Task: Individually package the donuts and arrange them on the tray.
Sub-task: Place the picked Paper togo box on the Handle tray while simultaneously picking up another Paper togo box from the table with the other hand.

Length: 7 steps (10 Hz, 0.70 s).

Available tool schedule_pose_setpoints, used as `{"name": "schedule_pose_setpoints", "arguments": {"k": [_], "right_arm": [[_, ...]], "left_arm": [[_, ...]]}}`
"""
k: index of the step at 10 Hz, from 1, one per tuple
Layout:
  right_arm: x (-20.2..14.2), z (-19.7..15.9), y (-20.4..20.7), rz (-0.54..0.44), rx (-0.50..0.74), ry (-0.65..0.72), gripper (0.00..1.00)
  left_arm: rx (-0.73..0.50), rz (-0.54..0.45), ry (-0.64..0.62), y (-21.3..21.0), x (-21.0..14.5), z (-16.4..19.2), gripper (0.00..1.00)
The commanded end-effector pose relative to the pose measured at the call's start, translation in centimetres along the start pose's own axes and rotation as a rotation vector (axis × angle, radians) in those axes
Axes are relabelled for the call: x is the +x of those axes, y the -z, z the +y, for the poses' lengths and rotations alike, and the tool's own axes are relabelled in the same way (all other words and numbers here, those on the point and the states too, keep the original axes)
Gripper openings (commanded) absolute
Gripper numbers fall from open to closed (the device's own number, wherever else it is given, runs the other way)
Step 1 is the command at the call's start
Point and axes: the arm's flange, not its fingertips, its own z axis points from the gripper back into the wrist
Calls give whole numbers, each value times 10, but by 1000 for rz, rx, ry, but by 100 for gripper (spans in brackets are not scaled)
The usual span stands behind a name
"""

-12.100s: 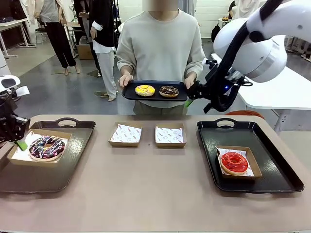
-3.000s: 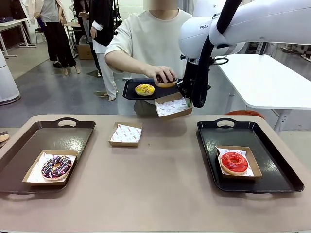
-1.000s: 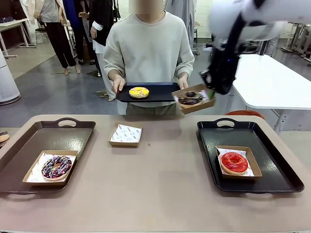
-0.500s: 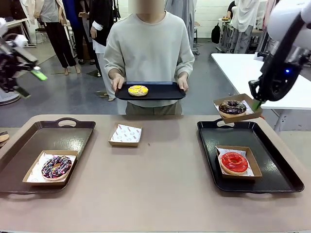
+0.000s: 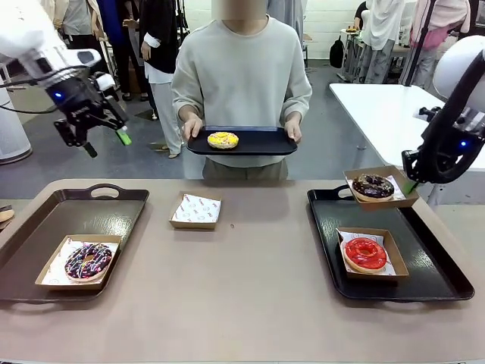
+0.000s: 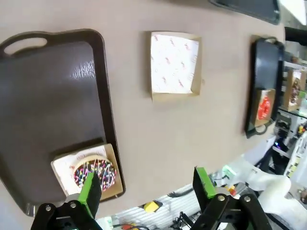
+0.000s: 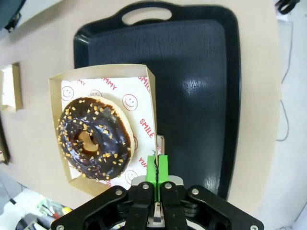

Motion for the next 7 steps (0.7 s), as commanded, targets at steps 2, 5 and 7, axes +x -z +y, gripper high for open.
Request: {"name": "schedule_pose_setpoints", "arguments": {"k": [2,5,7], "right_arm": [[-1,-22,22,-26,45,24,1],[5,-25,35,-4,44,62,1],[13,-20,34,19,21,106,1]], "left_arm": [[152,-16,4,45,28,-31,100],[257,-46,54,99,41,-42,100],[292,-39,96,128,43,-42,100]]}}
